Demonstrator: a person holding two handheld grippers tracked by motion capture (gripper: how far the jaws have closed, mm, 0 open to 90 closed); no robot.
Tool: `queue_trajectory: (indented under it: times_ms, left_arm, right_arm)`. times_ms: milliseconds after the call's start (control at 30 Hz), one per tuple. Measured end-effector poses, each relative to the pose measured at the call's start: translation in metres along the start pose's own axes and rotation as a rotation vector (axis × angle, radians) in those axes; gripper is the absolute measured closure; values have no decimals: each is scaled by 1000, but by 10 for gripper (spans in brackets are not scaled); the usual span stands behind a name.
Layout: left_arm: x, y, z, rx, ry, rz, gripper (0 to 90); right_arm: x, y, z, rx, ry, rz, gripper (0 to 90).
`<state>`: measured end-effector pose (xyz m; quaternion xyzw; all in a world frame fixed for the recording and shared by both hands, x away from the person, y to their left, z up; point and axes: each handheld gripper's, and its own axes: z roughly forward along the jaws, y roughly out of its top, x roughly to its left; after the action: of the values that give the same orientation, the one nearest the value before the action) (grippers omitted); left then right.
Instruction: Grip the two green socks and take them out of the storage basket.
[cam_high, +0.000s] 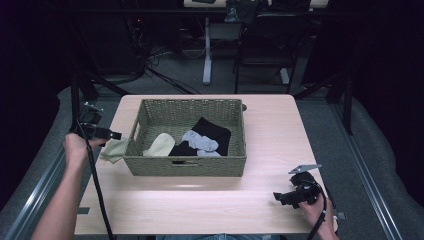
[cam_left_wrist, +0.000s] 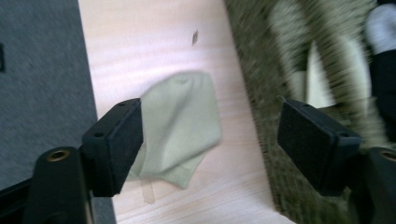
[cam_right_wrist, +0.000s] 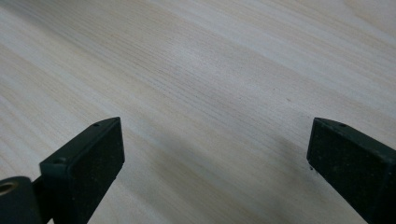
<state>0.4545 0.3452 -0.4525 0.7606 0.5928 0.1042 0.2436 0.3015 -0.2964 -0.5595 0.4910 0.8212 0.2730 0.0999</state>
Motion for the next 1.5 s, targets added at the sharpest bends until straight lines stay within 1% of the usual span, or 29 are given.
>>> queue_trajectory:
  times_ms: [33,67,100,133,167,200,300,400,500,567,633,767,833,900,1000,1167,1267,1300,1333,1500]
  left_arm:
    - [-3,3,-5,-2,-3,5,186]
    - [-7,6,-10,-17,4,17,174]
    - [-11,10,-16,-26,0,24,161]
    - [-15,15,-22,-39,5,37,155]
    - [-21,20,-29,-48,2,55,152]
    - [-25,23,-32,-60,4,63,149]
    - [-40,37,-44,-69,-2,99,144]
    - [-56,49,-51,-75,-2,139,127]
    - [-72,59,-50,-78,-2,172,116]
    - [-82,65,-45,-75,-5,192,108]
    - [-90,68,-39,-73,-9,204,106]
    - [-105,74,-24,-70,-25,219,106]
    - [-110,75,-17,-63,-32,226,107]
    - [-115,77,-9,-52,-35,231,107]
    - [-121,77,4,-46,-40,232,107]
    - [-126,76,22,-22,-47,236,109]
    - [-128,74,33,-9,-54,227,127]
    - [-128,74,33,-9,-54,227,130]
    - [-129,73,40,-3,-57,221,135]
    - [-129,68,62,25,-65,208,144]
  right_arm:
    - [0,0,0,3,1,-2,33]
    - [0,0,0,2,1,-2,34]
    - [0,0,0,2,1,-2,33]
    - [0,0,0,2,2,-1,34]
    - [0,0,0,2,2,-2,34]
    - [0,0,0,1,1,-1,34]
    - [0,0,0,1,0,-2,33]
    - [0,0,0,0,1,-1,33]
    - [0,0,0,-6,3,4,33]
    - [-1,-1,-1,-3,-3,0,33]
    - [-1,-1,-1,-7,5,3,33]
    - [-1,-1,-1,-5,4,2,34]
    - [-1,-1,-1,-1,-2,-1,33]
    - [0,-1,-1,-10,9,6,33]
    - [-1,-2,-2,-9,2,4,34]
    - [-1,-2,-3,-8,5,5,33]
    - [-1,-2,-3,-9,8,6,33]
    - [-1,-3,-3,-10,7,8,34]
    - [-1,-3,-3,-11,7,8,34]
    - [-1,-3,-4,-5,1,3,34]
